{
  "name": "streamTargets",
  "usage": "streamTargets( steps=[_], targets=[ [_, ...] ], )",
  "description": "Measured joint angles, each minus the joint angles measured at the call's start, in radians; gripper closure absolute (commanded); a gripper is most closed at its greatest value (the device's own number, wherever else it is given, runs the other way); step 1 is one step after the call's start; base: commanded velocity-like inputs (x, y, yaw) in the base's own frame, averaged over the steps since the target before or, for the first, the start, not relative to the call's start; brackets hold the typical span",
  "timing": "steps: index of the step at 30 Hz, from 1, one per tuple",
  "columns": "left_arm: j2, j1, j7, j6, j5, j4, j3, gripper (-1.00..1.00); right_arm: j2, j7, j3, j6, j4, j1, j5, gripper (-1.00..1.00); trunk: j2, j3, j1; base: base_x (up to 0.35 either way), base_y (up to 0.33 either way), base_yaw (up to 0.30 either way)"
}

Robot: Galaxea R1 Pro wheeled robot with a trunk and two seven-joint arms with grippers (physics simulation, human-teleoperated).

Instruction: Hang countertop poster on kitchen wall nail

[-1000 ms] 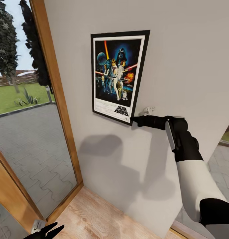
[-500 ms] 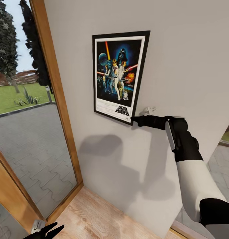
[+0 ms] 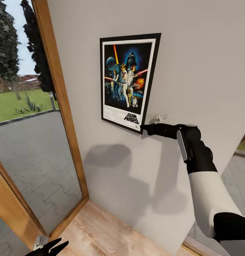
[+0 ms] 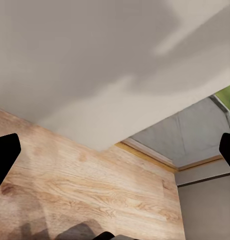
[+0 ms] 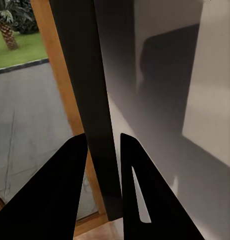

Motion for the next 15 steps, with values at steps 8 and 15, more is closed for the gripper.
streamTargets(
  steps=[8, 15],
  targets=[
    [0.000, 0.000, 0.000, 0.000, 0.000, 0.000, 0.000, -1.00, 0.000, -0.001, 0.000, 0.000, -0.001, 0.000, 0.000, 1.00, 0.000, 0.000, 0.000, 0.000, 0.000, 0.000],
    [0.000, 0.000, 0.000, 0.000, 0.000, 0.000, 0.000, -1.00, 0.000, -0.002, -0.001, -0.001, -0.001, 0.000, 0.000, 1.00, 0.000, 0.000, 0.000, 0.000, 0.000, 0.000]
  ],
)
